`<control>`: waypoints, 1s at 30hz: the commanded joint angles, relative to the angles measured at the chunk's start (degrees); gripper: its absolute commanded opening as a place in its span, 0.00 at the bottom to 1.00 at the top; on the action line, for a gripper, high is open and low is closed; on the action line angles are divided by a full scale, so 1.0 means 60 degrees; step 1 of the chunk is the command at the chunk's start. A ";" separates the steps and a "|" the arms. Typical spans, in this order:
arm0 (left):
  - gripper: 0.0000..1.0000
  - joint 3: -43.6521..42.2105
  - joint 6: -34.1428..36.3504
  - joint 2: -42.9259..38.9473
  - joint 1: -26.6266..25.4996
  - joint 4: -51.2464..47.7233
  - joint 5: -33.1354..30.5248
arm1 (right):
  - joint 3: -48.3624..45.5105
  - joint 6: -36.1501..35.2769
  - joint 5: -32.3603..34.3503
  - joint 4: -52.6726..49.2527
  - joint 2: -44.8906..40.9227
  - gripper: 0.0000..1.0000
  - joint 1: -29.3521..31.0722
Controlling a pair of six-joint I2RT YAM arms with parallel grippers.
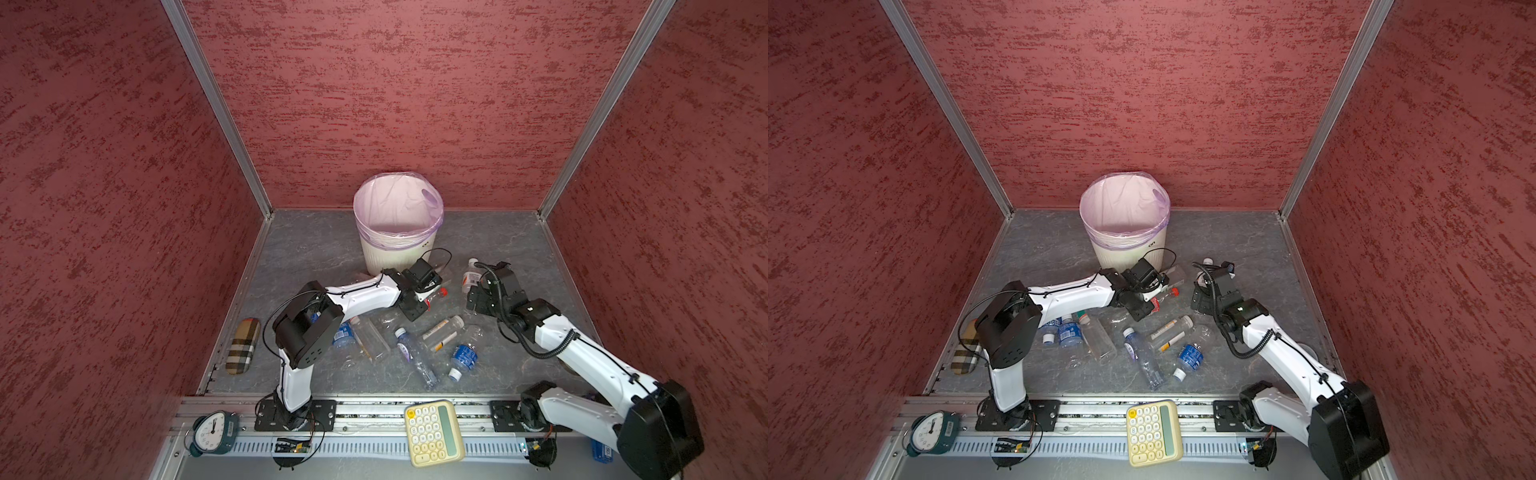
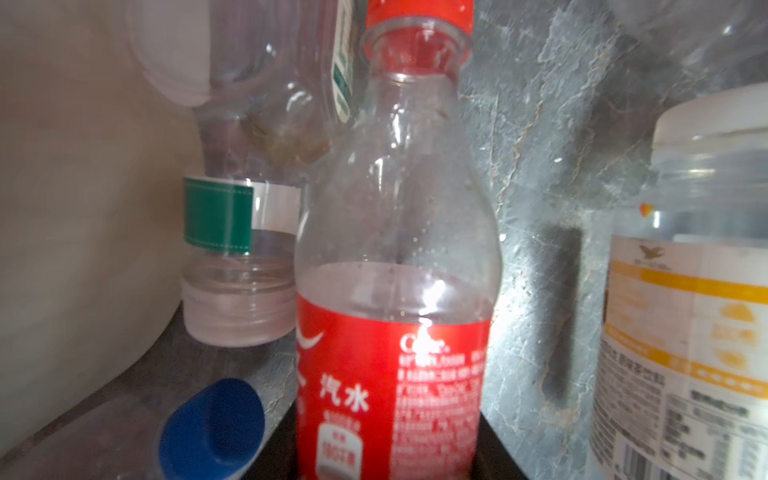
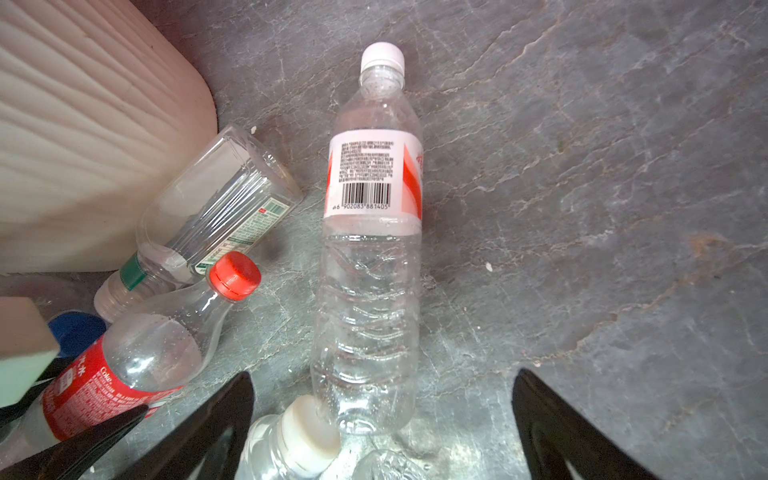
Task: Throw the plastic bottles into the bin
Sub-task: 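Close the left gripper on the red-labelled Coke bottle, then lift the Coke bottle with the left gripper over the bin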
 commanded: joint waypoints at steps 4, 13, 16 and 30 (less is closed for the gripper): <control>0.49 -0.0473 0.0191 -0.1448 -0.0479 0.0349 -0.1106 | -0.0014 0.0027 -0.0075 0.0177 -0.0236 0.98 0.0071; 0.50 -0.1445 -0.0371 -0.3683 -0.0902 0.0738 -0.1244 | 0.0028 -0.0069 -0.0071 0.0358 -0.0309 0.98 0.0071; 0.50 -0.2037 -0.0815 -0.4805 -0.0965 0.1156 -0.1084 | 0.0008 -0.0058 -0.0143 0.0447 -0.0280 0.98 0.0067; 0.54 -0.4337 -0.2154 -1.0617 -0.1601 0.3259 -0.2922 | 0.0048 -0.0044 -0.0280 0.0551 -0.0412 0.98 0.0064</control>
